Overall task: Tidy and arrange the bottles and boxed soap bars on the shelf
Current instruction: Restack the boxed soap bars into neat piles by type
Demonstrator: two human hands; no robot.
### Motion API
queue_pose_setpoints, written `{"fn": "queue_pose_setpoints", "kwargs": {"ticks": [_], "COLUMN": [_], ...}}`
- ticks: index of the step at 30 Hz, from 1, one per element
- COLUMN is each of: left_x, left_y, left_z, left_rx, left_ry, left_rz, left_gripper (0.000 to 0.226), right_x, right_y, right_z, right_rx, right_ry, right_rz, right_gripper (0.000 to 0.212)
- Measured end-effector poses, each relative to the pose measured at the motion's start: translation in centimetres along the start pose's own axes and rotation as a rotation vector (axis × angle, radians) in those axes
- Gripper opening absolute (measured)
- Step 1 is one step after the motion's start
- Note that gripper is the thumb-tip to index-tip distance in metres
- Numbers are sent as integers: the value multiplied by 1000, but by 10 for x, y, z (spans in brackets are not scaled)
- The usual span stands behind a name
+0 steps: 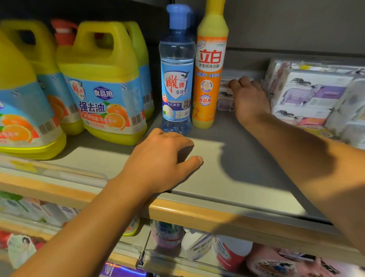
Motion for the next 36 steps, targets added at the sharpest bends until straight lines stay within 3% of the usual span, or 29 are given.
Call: {"fn": "queue_pose_setpoints", "kwargs": {"ticks": [7,14,18,22,25,28,30,33,36], "left_x": [1,0,4,18,49,74,80,81,81], "left_y": [1,3,6,3,0,-2,-4,-3,-1], "left_z": [-1,-3,-7,-9,-5,3,9,12,9], "left_rx": [7,33,7,33,47,32,31,31,32], "left_ry": [-10,38,39,173,352,426,402,389,439], "left_rz": [-1,-20,-28,-67,-41,-19,3,36,43], "left_gripper": [66,62,62,36,27,24,26,30,43], "right_x": [1,-10,-24,-12,21,49,50,37,23], "right_y": [1,10,45,101,135,158,170,178,182], "right_z": [-1,-14,-53,-88,-94,-89,-84,-87,-94], "right_rx": [-14,-123,41,186,78,-194,-308,-282,-222], "right_ry": [-29,-46,-177,-298,-209,-117,-102,-18,-204], "right_rz": [-19,-8,-57,-85,48,176,166,31,-44], "right_gripper": [53,70,48,28,33,44,47,47,55]}}
Point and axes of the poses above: each hand's wrist, its own y-axis away from the middle knuckle, its own z-axis out of the palm, x = y × z, the point moved 5 cm from there along -y, towards the middle knuckle, and after that the axes turned 9 degrees about -z, right-handed, at the moved point
